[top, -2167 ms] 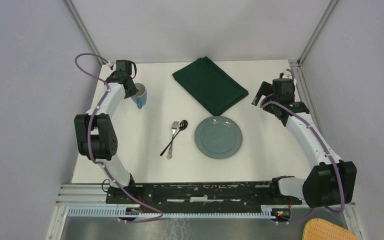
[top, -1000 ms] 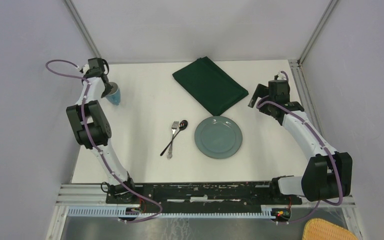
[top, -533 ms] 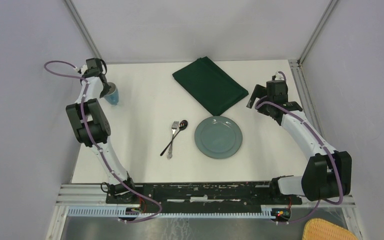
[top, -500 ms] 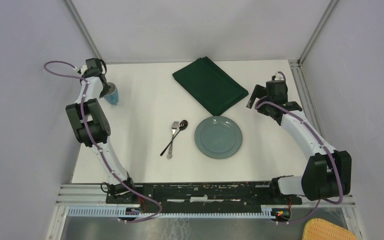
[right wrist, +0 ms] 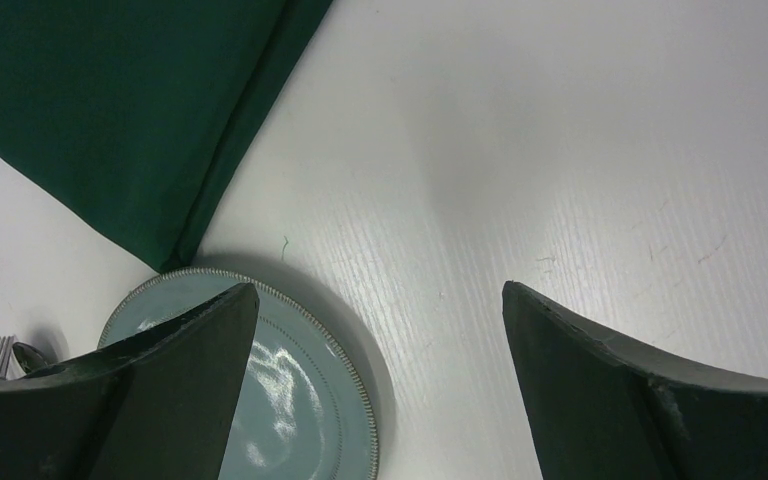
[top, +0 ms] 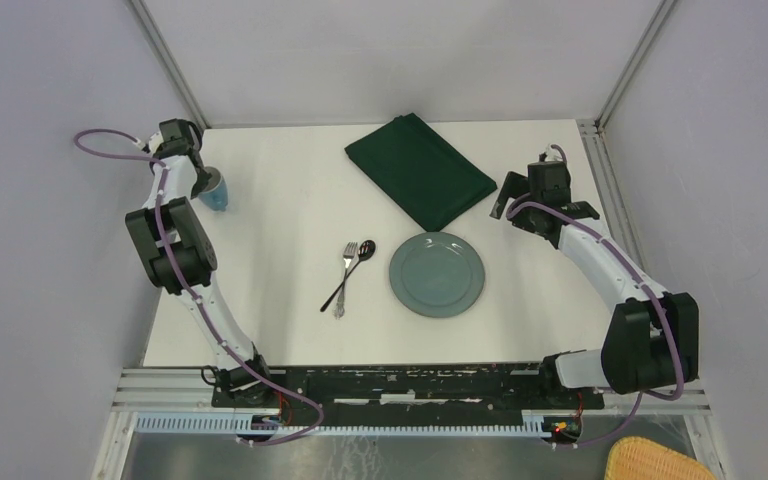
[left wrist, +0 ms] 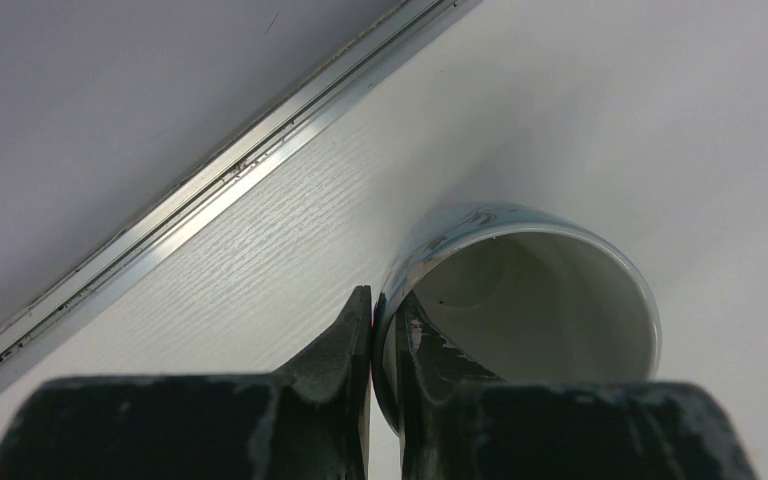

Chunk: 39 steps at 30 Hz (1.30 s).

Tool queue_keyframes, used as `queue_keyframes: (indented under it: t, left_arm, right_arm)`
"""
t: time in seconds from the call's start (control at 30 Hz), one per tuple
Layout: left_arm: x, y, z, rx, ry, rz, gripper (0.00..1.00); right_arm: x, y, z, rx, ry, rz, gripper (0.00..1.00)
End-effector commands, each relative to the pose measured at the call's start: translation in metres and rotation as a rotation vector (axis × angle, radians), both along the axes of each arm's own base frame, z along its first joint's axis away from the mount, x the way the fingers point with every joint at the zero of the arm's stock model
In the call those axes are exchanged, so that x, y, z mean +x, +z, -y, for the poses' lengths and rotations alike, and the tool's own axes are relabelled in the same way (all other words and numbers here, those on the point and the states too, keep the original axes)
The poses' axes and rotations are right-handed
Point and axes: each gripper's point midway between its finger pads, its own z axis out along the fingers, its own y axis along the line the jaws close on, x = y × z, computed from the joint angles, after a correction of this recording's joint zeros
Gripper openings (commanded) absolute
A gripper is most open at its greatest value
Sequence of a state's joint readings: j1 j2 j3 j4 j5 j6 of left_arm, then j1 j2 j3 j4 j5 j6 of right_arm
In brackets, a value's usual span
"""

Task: Set the dinner table for one person
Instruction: Place the cup at the center of the board.

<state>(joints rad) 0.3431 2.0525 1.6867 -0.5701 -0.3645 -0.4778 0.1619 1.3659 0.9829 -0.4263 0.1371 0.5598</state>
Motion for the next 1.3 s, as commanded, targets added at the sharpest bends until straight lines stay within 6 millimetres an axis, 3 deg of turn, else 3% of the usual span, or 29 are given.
queue_keyframes:
  t: [0.0,0.1,0.27,0.53,1.13,1.27]
  left_arm:
    - [0.025,0.032,-0.007,0.014,0.037,0.143,0.13]
    - [0.028,0.035,-0.005,0.004,0.03,0.159,0.35]
    - [0.031,0.043,-0.005,0.008,0.029,0.185,0.46]
    - [0.028,0.048,-0.007,0.022,0.049,0.185,0.47]
    - [0.026,0.104,0.0,0.164,0.092,0.237,0.48]
    - [0.022,0.103,-0.001,0.169,0.098,0.226,0.49]
  right_arm:
    - [0.008,0.005,-0.001,-0.008,-0.003,0.036,0.98]
    - [0.009,0.006,-0.001,-0.007,-0.001,0.038,0.98]
    - [0.009,0.005,-0.002,-0.006,0.0,0.036,0.98]
    - [0.008,0.005,-0.002,-0.008,0.0,0.035,0.98]
    - [0.005,0.008,-0.003,-0.009,0.004,0.042,0.98]
    - [0.004,0.008,-0.005,-0.006,0.011,0.042,0.98]
